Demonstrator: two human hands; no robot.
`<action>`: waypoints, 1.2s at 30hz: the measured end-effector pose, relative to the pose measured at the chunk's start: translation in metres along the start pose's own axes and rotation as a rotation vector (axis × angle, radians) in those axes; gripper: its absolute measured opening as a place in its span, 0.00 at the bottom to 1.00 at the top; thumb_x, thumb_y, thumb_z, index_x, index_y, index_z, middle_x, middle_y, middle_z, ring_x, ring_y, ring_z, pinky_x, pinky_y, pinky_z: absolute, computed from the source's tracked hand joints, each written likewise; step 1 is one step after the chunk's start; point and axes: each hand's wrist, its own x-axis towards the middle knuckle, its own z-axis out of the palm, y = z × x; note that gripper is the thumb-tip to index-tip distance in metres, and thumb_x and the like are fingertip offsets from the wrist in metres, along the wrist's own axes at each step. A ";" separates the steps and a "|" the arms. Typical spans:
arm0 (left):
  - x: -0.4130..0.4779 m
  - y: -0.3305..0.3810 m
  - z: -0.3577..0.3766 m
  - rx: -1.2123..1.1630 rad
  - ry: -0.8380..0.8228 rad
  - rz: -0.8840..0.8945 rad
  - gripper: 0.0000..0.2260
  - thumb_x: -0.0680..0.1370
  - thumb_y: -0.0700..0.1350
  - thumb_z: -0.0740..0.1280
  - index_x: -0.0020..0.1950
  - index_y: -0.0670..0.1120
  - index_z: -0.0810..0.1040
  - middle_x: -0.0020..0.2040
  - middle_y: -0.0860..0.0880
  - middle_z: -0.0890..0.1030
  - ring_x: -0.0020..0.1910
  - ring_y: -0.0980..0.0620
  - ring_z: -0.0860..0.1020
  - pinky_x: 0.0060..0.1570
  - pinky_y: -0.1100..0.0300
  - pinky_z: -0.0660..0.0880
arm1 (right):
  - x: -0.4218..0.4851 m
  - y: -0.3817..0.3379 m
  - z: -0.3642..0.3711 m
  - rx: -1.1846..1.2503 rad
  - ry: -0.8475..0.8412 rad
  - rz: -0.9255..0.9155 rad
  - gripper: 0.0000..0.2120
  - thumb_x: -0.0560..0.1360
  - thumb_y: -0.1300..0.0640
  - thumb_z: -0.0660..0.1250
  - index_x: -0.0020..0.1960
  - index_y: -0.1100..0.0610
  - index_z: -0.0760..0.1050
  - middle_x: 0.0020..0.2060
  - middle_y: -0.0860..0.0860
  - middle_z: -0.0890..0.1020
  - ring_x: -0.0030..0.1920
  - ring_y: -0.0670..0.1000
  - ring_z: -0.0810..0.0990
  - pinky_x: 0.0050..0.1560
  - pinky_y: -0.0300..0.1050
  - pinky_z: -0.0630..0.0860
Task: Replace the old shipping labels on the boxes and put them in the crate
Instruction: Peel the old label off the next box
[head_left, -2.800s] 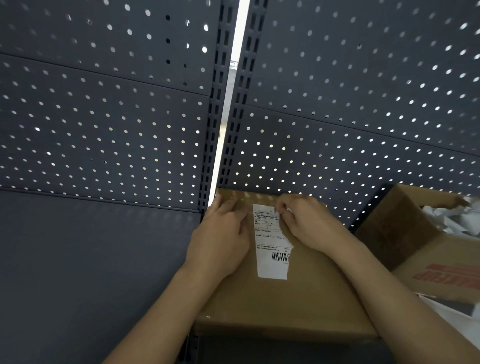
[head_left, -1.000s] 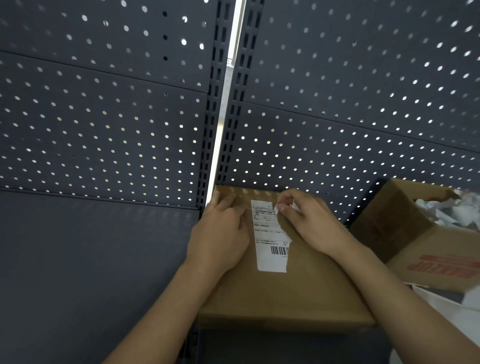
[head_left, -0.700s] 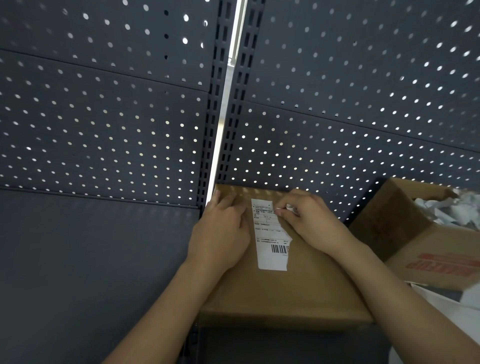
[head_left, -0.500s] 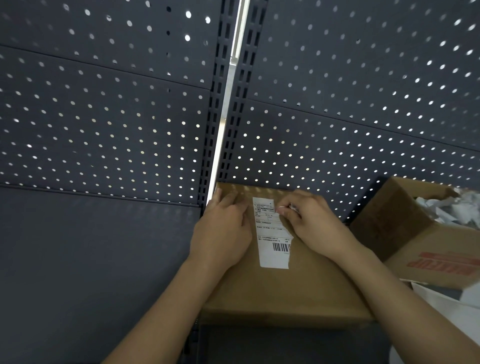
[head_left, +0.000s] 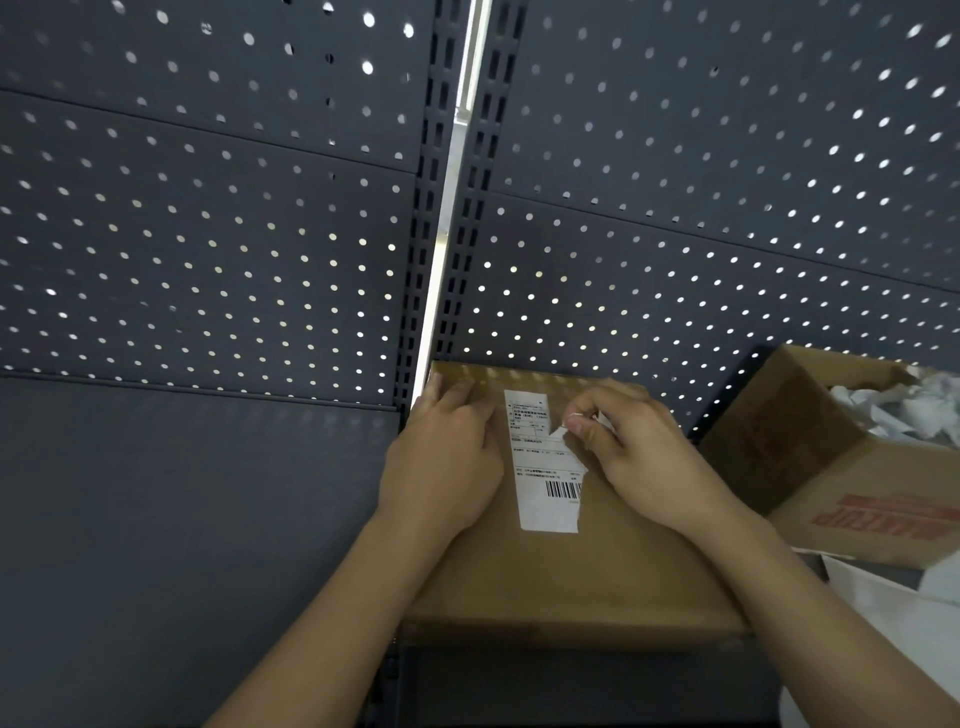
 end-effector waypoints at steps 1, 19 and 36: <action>0.000 0.000 0.001 -0.002 0.000 0.000 0.19 0.81 0.45 0.52 0.70 0.53 0.72 0.75 0.55 0.65 0.78 0.52 0.48 0.61 0.48 0.70 | -0.002 -0.001 0.000 0.019 -0.014 0.014 0.06 0.79 0.60 0.64 0.46 0.55 0.78 0.37 0.43 0.79 0.41 0.43 0.76 0.47 0.37 0.71; 0.000 0.000 0.001 -0.024 0.000 0.003 0.20 0.81 0.43 0.53 0.72 0.53 0.70 0.75 0.55 0.64 0.78 0.53 0.48 0.61 0.47 0.70 | -0.012 -0.009 0.000 0.303 0.051 0.061 0.10 0.81 0.59 0.60 0.44 0.48 0.73 0.35 0.45 0.79 0.35 0.49 0.78 0.41 0.54 0.76; 0.002 -0.001 0.002 -0.012 -0.006 -0.001 0.19 0.81 0.43 0.53 0.71 0.53 0.71 0.76 0.55 0.63 0.78 0.53 0.48 0.61 0.47 0.70 | -0.014 0.005 -0.009 0.019 -0.299 -0.033 0.12 0.78 0.54 0.67 0.61 0.51 0.79 0.46 0.40 0.70 0.50 0.32 0.70 0.50 0.24 0.65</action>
